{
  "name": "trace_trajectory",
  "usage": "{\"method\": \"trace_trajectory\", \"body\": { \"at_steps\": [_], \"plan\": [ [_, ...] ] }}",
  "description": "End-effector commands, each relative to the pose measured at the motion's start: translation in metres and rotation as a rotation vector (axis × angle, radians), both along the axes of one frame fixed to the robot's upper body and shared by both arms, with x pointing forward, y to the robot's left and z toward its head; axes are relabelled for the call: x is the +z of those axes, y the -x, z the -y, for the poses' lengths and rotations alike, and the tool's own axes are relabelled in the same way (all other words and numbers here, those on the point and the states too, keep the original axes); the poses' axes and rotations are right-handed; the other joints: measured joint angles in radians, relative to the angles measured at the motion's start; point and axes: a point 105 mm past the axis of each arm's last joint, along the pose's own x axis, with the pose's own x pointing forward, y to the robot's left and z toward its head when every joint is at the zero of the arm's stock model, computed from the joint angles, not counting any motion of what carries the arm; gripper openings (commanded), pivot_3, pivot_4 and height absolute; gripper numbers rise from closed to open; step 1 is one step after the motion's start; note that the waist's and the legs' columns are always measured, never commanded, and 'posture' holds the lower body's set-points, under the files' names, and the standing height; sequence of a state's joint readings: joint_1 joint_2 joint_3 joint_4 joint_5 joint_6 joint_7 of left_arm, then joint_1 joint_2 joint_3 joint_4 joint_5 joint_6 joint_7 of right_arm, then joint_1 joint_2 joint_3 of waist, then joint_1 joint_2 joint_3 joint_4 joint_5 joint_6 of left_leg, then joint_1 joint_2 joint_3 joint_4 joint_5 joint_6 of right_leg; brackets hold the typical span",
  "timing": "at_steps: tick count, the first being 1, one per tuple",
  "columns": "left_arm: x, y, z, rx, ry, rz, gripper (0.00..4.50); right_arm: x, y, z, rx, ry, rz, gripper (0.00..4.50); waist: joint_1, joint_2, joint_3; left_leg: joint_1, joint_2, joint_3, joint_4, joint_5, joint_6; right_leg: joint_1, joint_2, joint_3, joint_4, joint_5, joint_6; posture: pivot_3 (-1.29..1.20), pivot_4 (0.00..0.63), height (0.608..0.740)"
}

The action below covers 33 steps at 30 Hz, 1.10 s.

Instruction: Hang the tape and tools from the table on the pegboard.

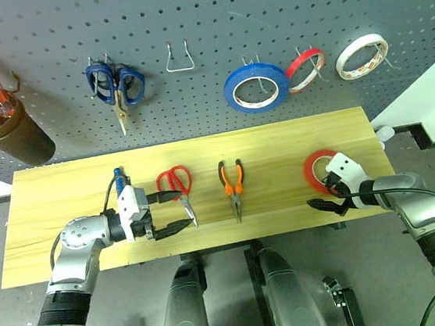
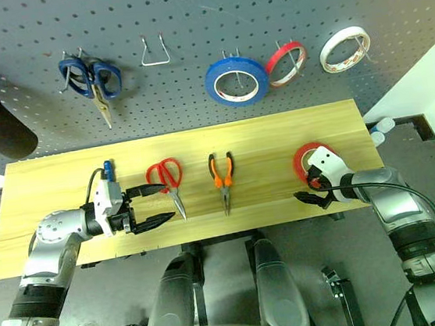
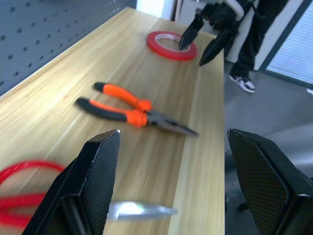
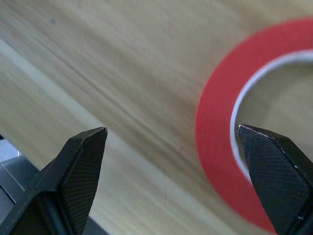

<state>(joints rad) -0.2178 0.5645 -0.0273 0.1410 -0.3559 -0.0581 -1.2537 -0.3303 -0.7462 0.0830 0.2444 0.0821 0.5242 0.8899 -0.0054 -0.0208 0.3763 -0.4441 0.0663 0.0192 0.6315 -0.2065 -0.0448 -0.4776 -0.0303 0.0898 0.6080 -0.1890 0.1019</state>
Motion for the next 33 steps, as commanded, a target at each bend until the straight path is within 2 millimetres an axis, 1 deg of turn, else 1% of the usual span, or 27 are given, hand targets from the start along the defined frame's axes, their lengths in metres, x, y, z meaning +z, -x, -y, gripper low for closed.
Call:
{"method": "trace_trajectory", "body": {
  "at_steps": [1, 4, 9, 13, 15, 18, 22, 26, 29, 33],
  "plan": [
    [0.005, 0.003, 0.017, -0.04, -0.048, 0.02, 3.66, 0.001, -0.003, 0.006, -0.022, 0.025, -0.002, 4.5, -0.008, -0.003, 0.003, 0.001, 0.0, 0.0, 0.001, 0.0, 0.0, 0.0, 0.0, 0.001, 0.003, -0.001, 0.001, 0.08, 0.442, 0.74],
    [0.007, 0.002, 0.025, -0.045, -0.078, 0.023, 3.66, 0.001, -0.008, 0.006, -0.038, 0.03, 0.014, 4.5, -0.011, -0.003, 0.004, 0.002, 0.0, 0.0, 0.001, 0.0, 0.0, -0.001, 0.001, 0.001, 0.005, -0.001, 0.001, 0.08, 0.442, 0.74],
    [0.011, -0.002, 0.032, -0.026, -0.086, 0.016, 3.66, 0.001, -0.012, 0.009, -0.04, 0.047, 0.022, 4.5, -0.014, -0.004, 0.004, 0.002, 0.0, 0.001, 0.0, 0.0, 0.0, -0.001, 0.001, 0.003, 0.005, -0.001, 0.001, 0.08, 0.436, 0.74],
    [0.01, -0.005, 0.032, -0.015, -0.117, 0.02, 3.66, 0.002, -0.017, 0.009, -0.03, 0.061, 0.036, 4.5, -0.013, -0.004, 0.004, 0.002, 0.0, 0.001, 0.0, 0.0, 0.0, -0.002, 0.001, 0.003, 0.004, -0.002, 0.002, 0.08, 0.433, 0.74],
    [0.009, -0.008, 0.032, -0.015, -0.153, 0.051, 3.66, 0.004, -0.022, 0.009, -0.024, 0.078, 0.056, 4.5, -0.014, -0.004, 0.004, 0.002, 0.0, 0.001, 0.0, 0.0, 0.0, -0.002, 0.001, 0.003, 0.004, -0.002, 0.002, 0.08, 0.43, 0.74],
    [0.01, -0.011, 0.033, -0.026, -0.194, 0.145, 3.66, 0.003, -0.026, 0.009, -0.022, 0.08, 0.04, 4.5, -0.014, -0.004, 0.004, 0.002, 0.0, 0.001, 0.0, 0.0, 0.0, -0.003, 0.002, 0.004, 0.004, -0.002, 0.002, 0.09, 0.428, 0.74],
    [0.01, -0.013, 0.034, -0.015, -0.183, 0.171, 3.66, -0.001, -0.029, 0.007, -0.017, 0.089, 0.024, 4.5, -0.013, -0.005, 0.004, 0.002, 0.0, 0.002, 0.0, 0.0, 0.0, -0.003, 0.001, 0.004, 0.004, -0.002, 0.002, 0.09, 0.426, 0.74],
    [0.011, -0.012, 0.036, -0.009, -0.157, 0.167, 3.66, -0.007, -0.028, 0.001, -0.005, 0.086, -0.048, 4.5, -0.014, -0.006, 0.005, 0.002, 0.0, 0.002, 0.0, 0.0, 0.0, -0.003, 0.001, 0.004, 0.004, -0.002, 0.002, 0.11, 0.422, 0.74],
    [0.011, -0.013, 0.035, 0.0, -0.158, 0.172, 3.7, -0.014, -0.021, -0.003, 0.031, 0.117, -0.106, 3.92, -0.013, -0.007, 0.005, 0.002, 0.0, 0.002, 0.0, 0.0, 0.0, -0.002, 0.002, 0.004, 0.004, -0.002, 0.002, 0.11, 0.414, 0.74],
    [0.008, -0.013, 0.034, -0.002, -0.18, 0.183, 3.7, -0.023, -0.009, -0.01, 0.089, 0.161, -0.177, 2.65, -0.01, -0.007, 0.005, 0.002, 0.0, 0.001, 0.0, 0.0, 0.0, -0.002, 0.002, 0.004, 0.004, -0.002, 0.002, 0.13, 0.404, 0.74]
  ]
}}
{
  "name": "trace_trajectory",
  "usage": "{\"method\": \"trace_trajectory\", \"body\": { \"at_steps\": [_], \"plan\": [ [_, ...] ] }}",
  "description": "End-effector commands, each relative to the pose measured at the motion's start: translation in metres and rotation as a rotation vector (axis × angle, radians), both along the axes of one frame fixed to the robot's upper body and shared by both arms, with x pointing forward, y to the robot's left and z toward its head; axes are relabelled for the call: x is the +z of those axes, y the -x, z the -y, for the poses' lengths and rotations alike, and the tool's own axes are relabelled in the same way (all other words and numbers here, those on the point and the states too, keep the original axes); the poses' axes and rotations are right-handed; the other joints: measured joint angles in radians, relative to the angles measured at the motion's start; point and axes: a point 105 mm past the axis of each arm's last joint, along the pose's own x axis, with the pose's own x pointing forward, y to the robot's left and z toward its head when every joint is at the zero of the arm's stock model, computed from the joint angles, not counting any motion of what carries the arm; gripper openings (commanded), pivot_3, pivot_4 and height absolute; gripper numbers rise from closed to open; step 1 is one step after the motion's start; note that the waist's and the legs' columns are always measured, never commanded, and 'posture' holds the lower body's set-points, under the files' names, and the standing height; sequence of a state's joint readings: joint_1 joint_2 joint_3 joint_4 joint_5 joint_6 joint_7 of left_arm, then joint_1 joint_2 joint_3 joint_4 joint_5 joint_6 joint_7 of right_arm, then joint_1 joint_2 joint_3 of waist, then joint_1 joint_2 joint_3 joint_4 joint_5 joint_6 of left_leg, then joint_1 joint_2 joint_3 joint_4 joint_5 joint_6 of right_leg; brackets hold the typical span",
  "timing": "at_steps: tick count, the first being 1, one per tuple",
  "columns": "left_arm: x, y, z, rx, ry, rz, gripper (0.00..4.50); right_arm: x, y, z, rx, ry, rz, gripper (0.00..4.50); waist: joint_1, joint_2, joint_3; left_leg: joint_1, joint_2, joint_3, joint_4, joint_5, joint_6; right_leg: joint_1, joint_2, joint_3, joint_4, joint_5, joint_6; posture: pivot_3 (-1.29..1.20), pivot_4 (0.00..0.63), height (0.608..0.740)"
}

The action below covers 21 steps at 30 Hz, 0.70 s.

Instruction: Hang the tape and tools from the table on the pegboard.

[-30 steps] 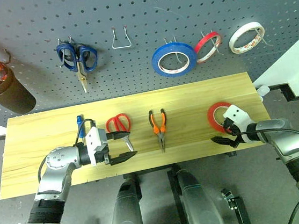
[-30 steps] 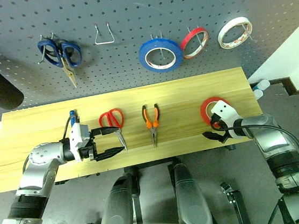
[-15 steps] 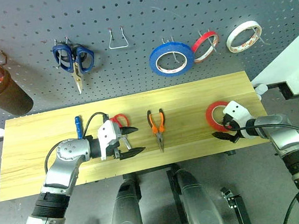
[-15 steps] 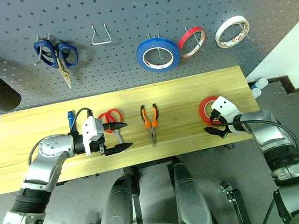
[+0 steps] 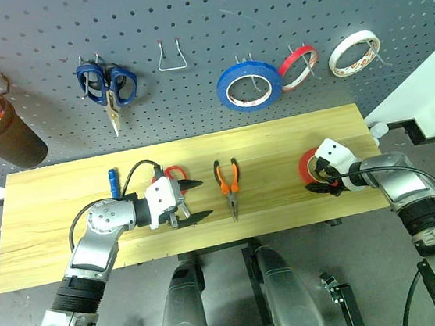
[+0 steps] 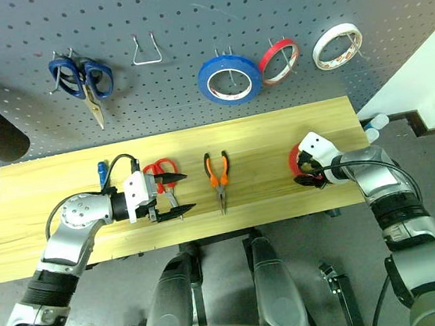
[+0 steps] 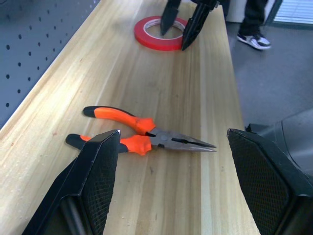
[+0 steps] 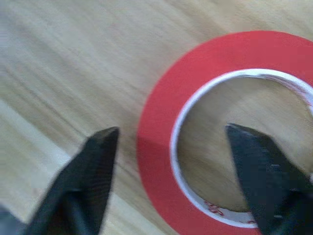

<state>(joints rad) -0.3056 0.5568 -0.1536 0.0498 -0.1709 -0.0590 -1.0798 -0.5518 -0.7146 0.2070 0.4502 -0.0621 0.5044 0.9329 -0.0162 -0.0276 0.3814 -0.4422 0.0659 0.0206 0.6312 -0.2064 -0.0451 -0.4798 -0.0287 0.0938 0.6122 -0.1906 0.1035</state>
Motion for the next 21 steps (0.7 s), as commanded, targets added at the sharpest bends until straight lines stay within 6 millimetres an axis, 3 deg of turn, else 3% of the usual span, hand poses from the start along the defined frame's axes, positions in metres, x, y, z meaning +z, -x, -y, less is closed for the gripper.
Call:
{"method": "trace_trajectory", "body": {
  "at_steps": [1, 6, 11, 14, 21],
  "plan": [
    [-0.002, 0.004, 0.0, -0.008, -0.007, 0.018, 3.7, -0.031, 0.025, -0.007, 0.036, 0.038, -0.162, 2.33, 0.001, 0.0, 0.0, 0.0, 0.0, 0.0, 0.0, 0.0, 0.0, 0.0, 0.0, 0.0, 0.0, 0.0, 0.0, 0.13, 0.403, 0.74],
    [-0.004, 0.004, -0.002, 0.009, 0.0, 0.018, 3.7, -0.035, 0.027, -0.011, 0.047, 0.075, -0.192, 0.72, 0.002, -0.003, -0.002, 0.0, 0.0, 0.0, 0.0, 0.0, 0.0, 0.0, 0.0, 0.0, 0.0, 0.0, 0.0, 0.14, 0.391, 0.74],
    [0.005, 0.012, -0.004, 0.022, 0.089, 0.009, 3.7, -0.012, 0.031, -0.009, 0.068, 0.027, -0.149, 0.67, 0.007, -0.003, -0.002, 0.0, 0.0, 0.0, -0.001, 0.0, 0.0, 0.0, 0.0, 0.0, -0.001, 0.0, 0.0, 0.12, 0.364, 0.74],
    [0.011, 0.018, -0.01, -0.001, 0.15, 0.032, 3.7, 0.024, 0.04, -0.021, 0.078, -0.103, -0.062, 0.67, 0.01, -0.003, -0.002, -0.002, 0.0, 0.0, -0.002, 0.0, 0.0, -0.002, -0.001, -0.001, 0.0, 0.0, -0.002, 0.09, 0.333, 0.74],
    [0.033, 0.008, -0.01, -0.02, 0.265, 0.083, 3.7, 0.08, 0.065, -0.045, 0.128, -0.247, 0.096, 0.67, -0.002, -0.004, -0.009, -0.002, -0.001, 0.0, 0.001, 0.0, -0.001, -0.001, 0.0, -0.001, 0.0, 0.001, 0.001, 0.03, 0.268, 0.74]
  ]
}}
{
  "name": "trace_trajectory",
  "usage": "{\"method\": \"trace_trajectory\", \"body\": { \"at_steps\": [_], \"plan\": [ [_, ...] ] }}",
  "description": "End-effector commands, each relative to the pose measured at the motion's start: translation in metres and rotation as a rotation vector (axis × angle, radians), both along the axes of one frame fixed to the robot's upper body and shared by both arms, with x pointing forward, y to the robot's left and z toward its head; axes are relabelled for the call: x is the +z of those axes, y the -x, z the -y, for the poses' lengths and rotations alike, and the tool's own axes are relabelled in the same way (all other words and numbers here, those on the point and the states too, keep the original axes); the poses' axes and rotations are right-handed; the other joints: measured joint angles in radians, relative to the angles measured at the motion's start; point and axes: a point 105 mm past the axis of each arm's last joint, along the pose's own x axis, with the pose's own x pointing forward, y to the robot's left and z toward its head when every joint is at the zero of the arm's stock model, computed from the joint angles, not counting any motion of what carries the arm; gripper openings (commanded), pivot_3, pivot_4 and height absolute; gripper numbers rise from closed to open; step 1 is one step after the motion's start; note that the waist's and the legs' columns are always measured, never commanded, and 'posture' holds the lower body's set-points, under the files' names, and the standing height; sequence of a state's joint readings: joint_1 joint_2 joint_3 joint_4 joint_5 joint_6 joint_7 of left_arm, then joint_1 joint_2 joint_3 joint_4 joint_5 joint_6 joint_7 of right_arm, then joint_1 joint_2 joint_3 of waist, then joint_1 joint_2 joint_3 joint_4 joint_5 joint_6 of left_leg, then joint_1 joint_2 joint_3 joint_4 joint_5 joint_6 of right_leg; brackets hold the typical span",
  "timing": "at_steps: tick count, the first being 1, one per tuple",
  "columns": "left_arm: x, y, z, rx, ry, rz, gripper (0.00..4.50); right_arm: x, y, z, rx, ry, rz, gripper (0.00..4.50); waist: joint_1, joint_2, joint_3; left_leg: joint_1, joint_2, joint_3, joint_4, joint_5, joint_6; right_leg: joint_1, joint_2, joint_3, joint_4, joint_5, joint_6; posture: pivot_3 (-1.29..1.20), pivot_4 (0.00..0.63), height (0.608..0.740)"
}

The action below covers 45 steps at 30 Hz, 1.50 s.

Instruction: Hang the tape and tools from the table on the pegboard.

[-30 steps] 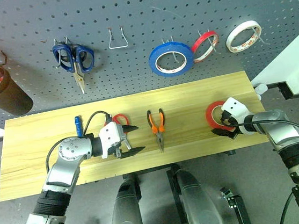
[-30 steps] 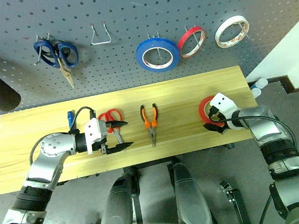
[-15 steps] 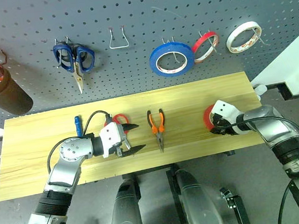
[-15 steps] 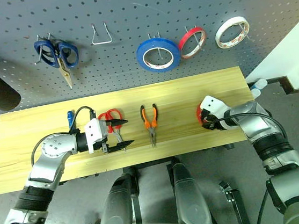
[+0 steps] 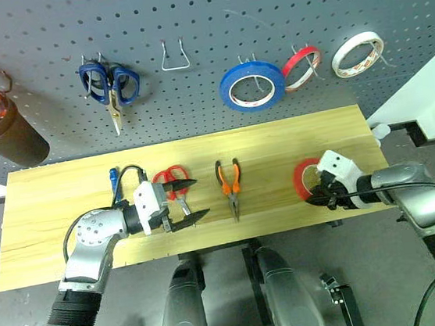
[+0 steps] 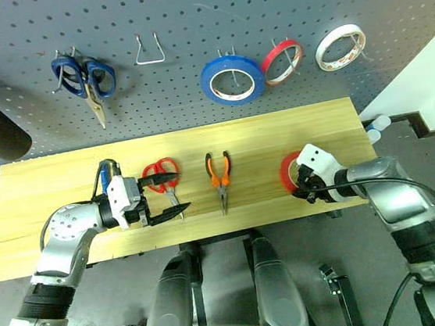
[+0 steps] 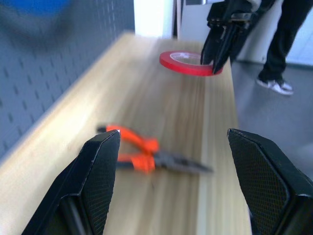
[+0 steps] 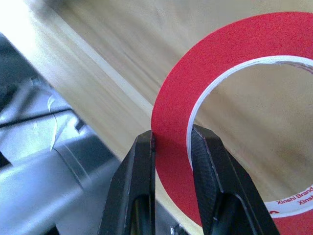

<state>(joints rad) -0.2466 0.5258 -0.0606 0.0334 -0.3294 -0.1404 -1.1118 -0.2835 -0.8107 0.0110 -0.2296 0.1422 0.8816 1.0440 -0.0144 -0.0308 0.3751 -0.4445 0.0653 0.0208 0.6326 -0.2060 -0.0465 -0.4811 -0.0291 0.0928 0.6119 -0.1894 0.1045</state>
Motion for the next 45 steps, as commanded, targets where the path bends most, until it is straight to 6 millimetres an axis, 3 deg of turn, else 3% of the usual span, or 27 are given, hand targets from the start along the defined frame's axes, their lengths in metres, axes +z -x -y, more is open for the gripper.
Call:
{"method": "trace_trajectory", "body": {
  "at_steps": [1, 5, 12, 15, 20, 24, 29, 38, 45],
  "plan": [
    [0.016, -0.002, -0.001, -0.019, 0.085, 0.04, 3.7, 0.038, 0.004, -0.012, 0.009, -0.079, 0.134, 0.67, -0.005, -0.001, -0.006, 0.0, 0.0, 0.0, 0.0, 0.0, 0.0, 0.001, 0.0, 0.0, -0.001, 0.001, 0.0, 0.02, 0.262, 0.74],
    [0.037, -0.006, -0.001, -0.053, 0.195, 0.056, 3.7, 0.074, -0.003, -0.021, -0.013, -0.135, 0.317, 0.67, -0.01, -0.005, -0.025, 0.0, 0.0, 0.0, 0.001, 0.0, -0.001, 0.002, 0.0, 0.0, -0.002, 0.003, -0.001, -0.02, 0.221, 0.74],
    [0.053, -0.011, -0.012, -0.056, 0.231, 0.077, 3.7, 0.123, -0.006, -0.036, -0.011, -0.268, 0.611, 0.67, -0.027, -0.008, -0.073, 0.0, 0.0, 0.0, 0.0, 0.0, -0.001, 0.003, 0.0, -0.001, -0.006, 0.007, 0.001, -0.04, 0.154, 0.74],
    [0.058, -0.013, -0.016, -0.054, 0.23, 0.091, 3.7, 0.134, -0.001, -0.04, 0.006, -0.312, 0.662, 0.67, -0.033, -0.008, -0.094, -0.001, 0.0, 0.0, 0.0, 0.001, 0.0, 0.006, 0.001, -0.001, -0.013, 0.013, 0.003, -0.04, 0.134, 0.74],
    [0.062, -0.015, -0.018, -0.057, 0.222, 0.101, 3.7, 0.132, 0.005, -0.047, 0.048, -0.31, 0.659, 0.67, -0.048, -0.01, -0.127, 0.002, 0.0, 0.001, 0.002, 0.001, 0.0, 0.013, 0.0, -0.001, -0.018, 0.014, 0.002, -0.05, 0.121, 0.74],
    [0.064, -0.019, -0.021, -0.049, 0.227, 0.107, 3.7, 0.123, -0.002, -0.049, 0.049, -0.299, 0.65, 0.67, -0.059, -0.01, -0.146, 0.004, 0.001, 0.001, 0.005, 0.001, 0.0, 0.015, 0.0, -0.001, -0.018, 0.014, 0.001, -0.04, 0.112, 0.74],
    [0.065, -0.024, -0.023, -0.027, 0.217, 0.121, 3.7, 0.099, -0.037, -0.039, -0.026, -0.217, 0.654, 0.67, -0.071, -0.012, -0.163, 0.009, 0.001, 0.001, 0.006, 0.0, 0.0, 0.02, 0.001, -0.001, -0.018, 0.016, -0.001, -0.03, 0.108, 0.74],
    [0.064, -0.028, -0.027, 0.008, 0.199, 0.136, 3.7, 0.082, -0.085, -0.032, -0.102, -0.166, 0.709, 0.67, -0.068, -0.01, -0.168, 0.01, 0.001, 0.001, 0.005, 0.001, 0.0, 0.021, 0.001, 0.0, -0.017, 0.016, 0.0, -0.01, 0.099, 0.74],
    [0.061, -0.027, -0.031, 0.028, 0.175, 0.138, 3.7, 0.067, -0.104, -0.054, -0.062, -0.173, 0.692, 0.67, -0.057, -0.009, -0.172, 0.011, 0.001, 0.001, 0.006, 0.001, 0.0, 0.021, 0.001, 0.0, -0.015, 0.016, 0.0, 0.01, 0.1, 0.74]
  ]
}}
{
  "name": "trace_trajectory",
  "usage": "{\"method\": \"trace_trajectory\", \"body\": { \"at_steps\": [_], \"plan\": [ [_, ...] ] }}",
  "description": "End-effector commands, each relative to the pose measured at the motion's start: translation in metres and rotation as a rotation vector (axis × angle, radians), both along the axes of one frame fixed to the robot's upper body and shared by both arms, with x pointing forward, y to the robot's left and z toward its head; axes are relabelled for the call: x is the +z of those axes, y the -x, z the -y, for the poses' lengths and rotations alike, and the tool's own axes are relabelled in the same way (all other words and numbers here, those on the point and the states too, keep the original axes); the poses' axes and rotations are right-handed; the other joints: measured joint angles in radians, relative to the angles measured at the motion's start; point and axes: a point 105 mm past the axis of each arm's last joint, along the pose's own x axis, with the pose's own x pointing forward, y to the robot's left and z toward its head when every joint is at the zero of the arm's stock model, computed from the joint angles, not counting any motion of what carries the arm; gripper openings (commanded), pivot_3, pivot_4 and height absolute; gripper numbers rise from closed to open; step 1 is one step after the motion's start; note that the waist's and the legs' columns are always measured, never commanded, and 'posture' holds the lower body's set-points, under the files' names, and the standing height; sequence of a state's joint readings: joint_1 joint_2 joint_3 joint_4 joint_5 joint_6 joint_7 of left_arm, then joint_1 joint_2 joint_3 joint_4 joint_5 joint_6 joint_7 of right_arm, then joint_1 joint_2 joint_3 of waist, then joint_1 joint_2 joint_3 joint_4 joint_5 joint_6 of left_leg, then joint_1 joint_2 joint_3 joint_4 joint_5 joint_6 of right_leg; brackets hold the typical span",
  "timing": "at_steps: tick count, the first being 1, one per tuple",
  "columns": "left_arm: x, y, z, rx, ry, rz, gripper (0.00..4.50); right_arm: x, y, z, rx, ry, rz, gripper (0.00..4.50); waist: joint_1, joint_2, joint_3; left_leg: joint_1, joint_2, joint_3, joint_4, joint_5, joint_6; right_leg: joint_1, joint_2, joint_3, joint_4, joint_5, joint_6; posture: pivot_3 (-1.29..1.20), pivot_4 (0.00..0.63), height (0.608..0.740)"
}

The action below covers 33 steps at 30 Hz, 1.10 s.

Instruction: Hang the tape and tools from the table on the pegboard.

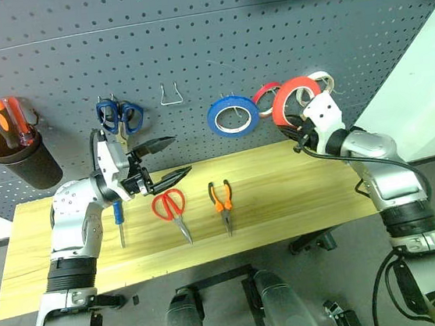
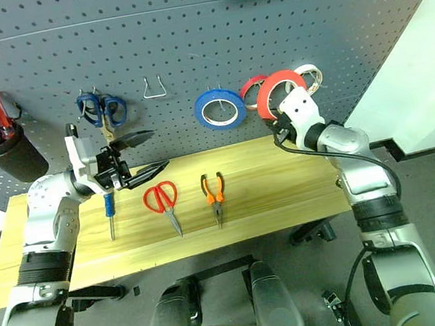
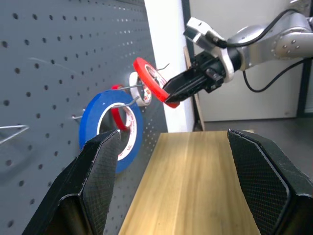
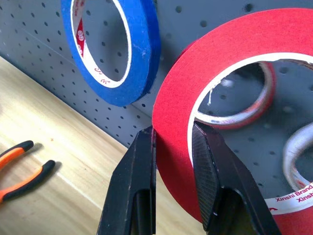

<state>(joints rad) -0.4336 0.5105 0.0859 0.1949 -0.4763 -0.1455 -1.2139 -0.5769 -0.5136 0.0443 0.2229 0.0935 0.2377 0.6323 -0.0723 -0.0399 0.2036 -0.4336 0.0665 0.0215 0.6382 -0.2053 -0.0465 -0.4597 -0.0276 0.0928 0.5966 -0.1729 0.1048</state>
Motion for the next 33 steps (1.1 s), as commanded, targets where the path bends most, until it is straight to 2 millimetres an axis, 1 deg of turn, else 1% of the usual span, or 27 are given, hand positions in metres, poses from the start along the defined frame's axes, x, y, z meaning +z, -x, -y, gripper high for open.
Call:
{"method": "trace_trajectory", "body": {
  "at_steps": [1, 3, 6, 8, 9, 11, 14, 17, 20, 22, 24, 26, 28, 30, 33],
  "plan": [
    [0.006, 0.001, -0.005, 0.025, -0.006, 0.039, 3.7, 0.013, -0.01, -0.014, 0.02, -0.005, 0.069, 0.67, 0.001, 0.0, 0.0, 0.0, 0.0, 0.0, 0.0, 0.0, 0.0, 0.0, 0.0, 0.0, 0.0, 0.0, 0.0, 0.01, 0.1, 0.74],
    [0.006, 0.001, -0.006, 0.032, -0.012, 0.039, 3.7, 0.01, -0.02, -0.013, -0.019, 0.016, 0.081, 0.67, 0.001, 0.0, 0.0, 0.0, 0.0, 0.0, 0.0, 0.0, 0.0, 0.0, 0.0, 0.0, 0.0, 0.0, 0.0, 0.01, 0.099, 0.74],
    [0.003, 0.002, -0.006, 0.033, -0.028, 0.037, 3.7, 0.004, -0.034, -0.003, -0.106, 0.084, 0.101, 0.67, 0.004, 0.001, -0.001, 0.0, 0.0, 0.0, 0.0, 0.0, 0.0, 0.001, 0.0, 0.0, 0.0, 0.0, 0.0, 0.01, 0.093, 0.74],
    [0.004, 0.003, -0.007, 0.039, -0.025, 0.035, 3.7, 0.007, -0.034, -0.004, -0.097, 0.071, 0.119, 1.42, 0.004, 0.001, -0.002, 0.0, 0.0, 0.0, 0.0, 0.0, 0.0, 0.001, 0.0, 0.0, 0.0, 0.0, 0.001, 0.01, 0.093, 0.74],
    [0.004, 0.003, -0.008, 0.042, -0.026, 0.035, 3.7, 0.01, -0.032, -0.005, -0.081, 0.056, 0.13, 1.7, 0.003, 0.001, -0.003, 0.0, 0.0, 0.0, 0.0, 0.0, 0.0, 0.001, 0.0, 0.0, 0.0, 0.001, 0.001, 0.01, 0.093, 0.74],
    [0.004, 0.003, -0.009, 0.044, -0.031, 0.035, 3.7, 0.016, -0.025, -0.005, -0.06, 0.042, 0.147, 2.38, 0.003, 0.001, -0.004, 0.0, 0.0, 0.0, 0.0, 0.0, 0.0, 0.0, 0.0, 0.0, 0.001, 0.002, 0.003, 0.01, 0.091, 0.74],
    [0.005, 0.003, -0.011, 0.049, -0.033, 0.036, 3.7, 0.027, -0.008, -0.008, 0.001, 0.006, 0.166, 3.41, 0.004, 0.002, -0.007, 0.0, 0.0, 0.0, 0.0, 0.0, 0.0, 0.0, 0.0, 0.0, 0.001, 0.002, 0.003, 0.01, 0.089, 0.74],
    [0.007, 0.002, -0.013, 0.057, -0.024, 0.036, 3.7, 0.038, 0.018, -0.008, 0.077, -0.019, 0.148, 4.38, 0.007, 0.002, -0.009, 0.0, 0.0, 0.0, 0.001, 0.0, 0.0, 0.001, 0.0, 0.0, 0.001, 0.002, 0.004, 0.0, 0.086, 0.74],
    [0.008, 0.001, -0.014, 0.065, -0.005, 0.033, 3.7, 0.04, 0.046, -0.01, 0.169, -0.024, 0.061, 4.38, 0.009, 0.003, -0.018, 0.001, 0.0, 0.0, 0.001, 0.0, 0.0, 0.001, 0.0, 0.0, 0.001, 0.002, 0.004, 0.0, 0.086, 0.74],
    [0.008, 0.002, -0.014, 0.064, -0.007, 0.032, 3.7, 0.038, 0.059, -0.012, 0.208, -0.015, 0.011, 4.38, 0.008, 0.002, -0.026, 0.001, 0.0, 0.0, 0.001, 0.0, 0.0, 0.002, 0.0, 0.0, 0.001, 0.001, 0.003, -0.01, 0.087, 0.74],
    [0.007, 0.002, -0.016, 0.069, 0.001, 0.025, 3.7, 0.034, 0.076, -0.018, 0.275, -0.016, -0.069, 4.38, 0.005, 0.002, -0.027, 0.006, 0.0, 0.0, 0.0, 0.0, 0.0, 0.006, 0.0, 0.0, 0.001, -0.001, 0.001, 0.0, 0.092, 0.74],
    [0.007, 0.001, -0.019, 0.083, 0.013, 0.017, 3.7, 0.03, 0.087, -0.024, 0.316, -0.052, -0.153, 4.38, 0.002, 0.002, -0.027, 0.011, 0.0, 0.0, 0.0, 0.0, 0.0, 0.011, 0.0, 0.0, 0.001, -0.001, 0.0, 0.0, 0.095, 0.74],
    [0.005, 0.002, -0.023, 0.096, 0.02, 0.006, 3.7, 0.021, 0.09, -0.032, 0.321, -0.083, -0.233, 4.38, 0.001, 0.002, -0.027, 0.014, 0.0, 0.0, 0.0, 0.0, 0.0, 0.013, 0.0, 0.0, 0.0, -0.001, 0.0, 0.01, 0.103, 0.74],
    [0.002, 0.004, -0.027, 0.1, 0.018, 0.001, 3.7, 0.005, 0.085, -0.037, 0.28, -0.042, -0.277, 4.38, 0.002, 0.002, -0.027, 0.015, 0.001, 0.0, 0.0, 0.0, 0.0, 0.014, 0.0, 0.001, 0.0, -0.001, 0.0, 0.03, 0.114, 0.74],
    [-0.009, 0.011, -0.036, 0.102, -0.017, -0.029, 3.7, -0.019, 0.063, -0.042, 0.128, -0.001, -0.351, 4.38, 0.002, 0.002, -0.027, 0.016, 0.001, 0.0, -0.001, 0.0, 0.0, 0.015, 0.0, 0.001, -0.001, -0.001, -0.001, 0.05, 0.134, 0.74]
  ]
}}
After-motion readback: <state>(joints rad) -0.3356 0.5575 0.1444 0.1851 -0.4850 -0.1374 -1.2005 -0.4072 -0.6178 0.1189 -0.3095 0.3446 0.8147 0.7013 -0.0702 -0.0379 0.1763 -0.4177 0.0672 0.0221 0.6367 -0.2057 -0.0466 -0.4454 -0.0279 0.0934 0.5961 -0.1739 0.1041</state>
